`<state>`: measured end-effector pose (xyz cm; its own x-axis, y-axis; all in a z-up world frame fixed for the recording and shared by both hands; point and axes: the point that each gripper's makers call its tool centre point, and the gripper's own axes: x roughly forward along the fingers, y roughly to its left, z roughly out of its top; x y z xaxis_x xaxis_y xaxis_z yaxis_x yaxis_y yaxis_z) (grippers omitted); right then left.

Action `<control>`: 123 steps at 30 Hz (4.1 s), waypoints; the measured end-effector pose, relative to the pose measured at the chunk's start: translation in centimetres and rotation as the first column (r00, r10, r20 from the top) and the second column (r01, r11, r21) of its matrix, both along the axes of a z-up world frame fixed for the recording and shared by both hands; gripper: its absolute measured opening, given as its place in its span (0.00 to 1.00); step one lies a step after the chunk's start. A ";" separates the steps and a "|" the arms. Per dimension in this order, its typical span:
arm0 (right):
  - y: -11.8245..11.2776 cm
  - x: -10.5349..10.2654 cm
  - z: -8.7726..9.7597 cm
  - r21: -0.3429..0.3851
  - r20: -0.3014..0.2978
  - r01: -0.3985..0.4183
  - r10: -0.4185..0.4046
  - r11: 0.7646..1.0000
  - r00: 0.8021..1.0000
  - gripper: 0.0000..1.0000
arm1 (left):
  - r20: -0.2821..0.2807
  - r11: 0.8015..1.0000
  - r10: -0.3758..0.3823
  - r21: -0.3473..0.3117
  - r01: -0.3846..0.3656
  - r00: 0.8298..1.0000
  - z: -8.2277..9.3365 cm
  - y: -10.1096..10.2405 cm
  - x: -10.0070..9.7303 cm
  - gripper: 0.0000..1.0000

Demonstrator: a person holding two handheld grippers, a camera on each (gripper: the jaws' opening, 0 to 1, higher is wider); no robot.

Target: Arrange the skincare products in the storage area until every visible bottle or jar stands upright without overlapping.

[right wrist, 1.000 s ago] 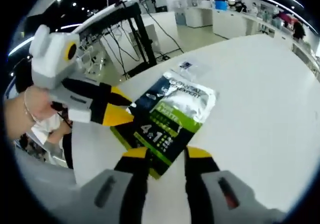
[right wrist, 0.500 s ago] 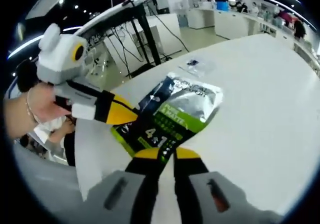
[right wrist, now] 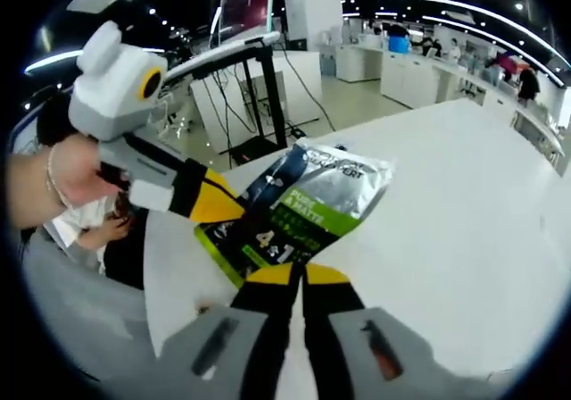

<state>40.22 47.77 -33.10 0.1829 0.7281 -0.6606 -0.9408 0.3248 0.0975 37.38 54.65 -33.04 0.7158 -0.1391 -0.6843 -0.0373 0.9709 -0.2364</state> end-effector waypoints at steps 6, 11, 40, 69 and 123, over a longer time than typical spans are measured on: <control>-2.5 -0.9 3.0 0.073 0.039 0.060 -0.063 0.995 0.997 0.03 | 0.060 1.000 -0.024 0.009 0.024 0.998 3.4 -2.1 -0.3 0.02; -5.0 -1.5 5.1 0.137 0.062 0.127 -0.136 0.982 0.989 0.03 | 0.107 1.000 -0.028 0.005 0.028 0.994 5.7 -4.5 -0.6 0.02; -13.0 -3.1 2.7 0.151 0.176 0.292 -0.316 0.944 0.932 0.03 | 0.177 0.965 -0.201 0.206 0.164 0.963 2.5 -12.4 -1.5 0.02; -13.1 -3.6 2.4 0.109 0.220 0.270 -0.288 0.957 0.932 0.03 | 0.127 0.950 -0.227 0.246 0.191 0.965 1.5 -12.5 -2.0 0.03; -13.1 -4.1 1.4 0.075 0.150 0.288 -0.296 0.955 0.943 0.03 | 0.109 0.943 -0.229 0.272 0.193 0.967 0.9 -12.2 -2.0 0.04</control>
<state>36.09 34.66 -31.72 0.4914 0.6591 -0.5693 -0.8099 0.5862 -0.0205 35.35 42.41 -32.10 0.7786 -0.1299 -0.6139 0.1904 0.9811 0.0339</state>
